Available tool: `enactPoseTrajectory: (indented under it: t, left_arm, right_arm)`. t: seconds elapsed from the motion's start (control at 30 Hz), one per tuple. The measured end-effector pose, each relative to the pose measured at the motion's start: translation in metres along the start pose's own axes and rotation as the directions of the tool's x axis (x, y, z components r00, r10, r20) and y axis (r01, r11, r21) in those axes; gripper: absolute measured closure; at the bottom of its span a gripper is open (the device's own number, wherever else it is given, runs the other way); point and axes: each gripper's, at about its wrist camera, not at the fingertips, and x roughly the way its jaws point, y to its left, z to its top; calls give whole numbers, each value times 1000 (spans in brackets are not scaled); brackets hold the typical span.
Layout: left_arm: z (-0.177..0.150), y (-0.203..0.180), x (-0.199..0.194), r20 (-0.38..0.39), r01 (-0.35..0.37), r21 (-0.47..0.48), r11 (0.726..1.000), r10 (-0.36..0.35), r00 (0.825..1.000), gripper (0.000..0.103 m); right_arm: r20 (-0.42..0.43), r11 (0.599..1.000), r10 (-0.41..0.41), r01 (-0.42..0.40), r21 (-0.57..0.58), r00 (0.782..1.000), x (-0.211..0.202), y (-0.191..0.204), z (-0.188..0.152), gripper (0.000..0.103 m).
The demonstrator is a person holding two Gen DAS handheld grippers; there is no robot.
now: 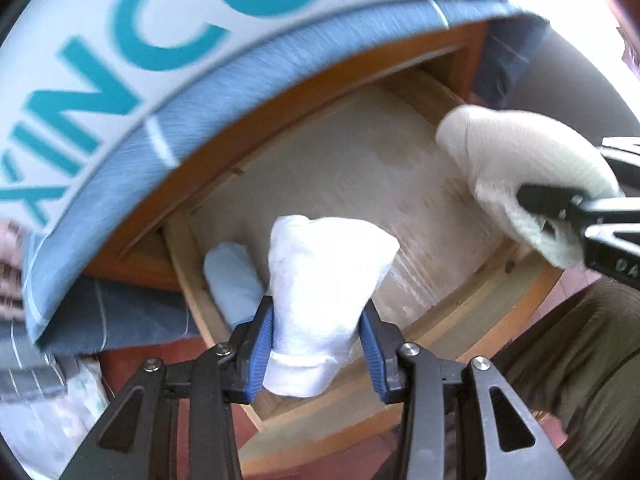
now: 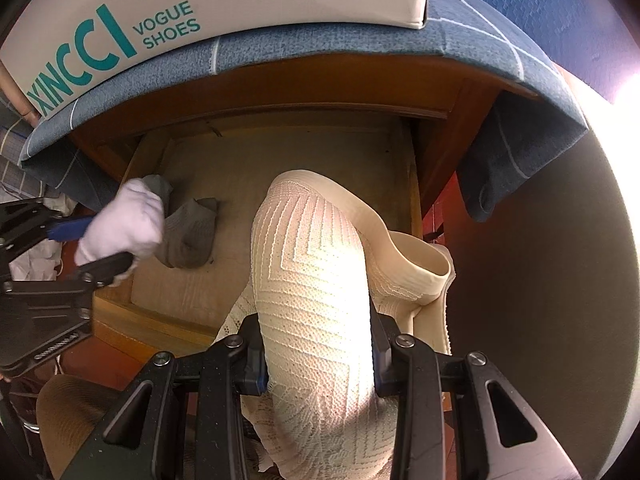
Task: Take underwear out of drawer
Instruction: 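Lift the white sock and carry it over the white box with the left gripper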
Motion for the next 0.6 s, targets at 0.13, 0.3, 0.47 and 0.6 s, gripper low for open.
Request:
enactPoseTrajectory:
  t: [0.13, 0.3, 0.47, 0.6]
  left_arm:
    - [-3, 5, -17, 24, 1, -46, 999, 0, 1000, 62]
    - [-4, 4, -41, 78, 3, -78, 997, 3, 997, 62]
    - [-4, 15, -71, 130, 29, -121, 992, -14, 991, 62]
    - [-7, 28, -108, 182, 58, -159, 986, -29, 983, 62]
  right_arm:
    - [1, 1000, -6, 6, -5, 1000, 0, 3, 1, 70]
    - [-1, 1000, -12, 12, -17, 1000, 0, 5, 0, 70]
    - [-1, 1000, -6, 6, -14, 1000, 1, 2, -1, 70]
    - [-3, 1000, -3, 3, -15, 1000, 1, 1, -1, 70]
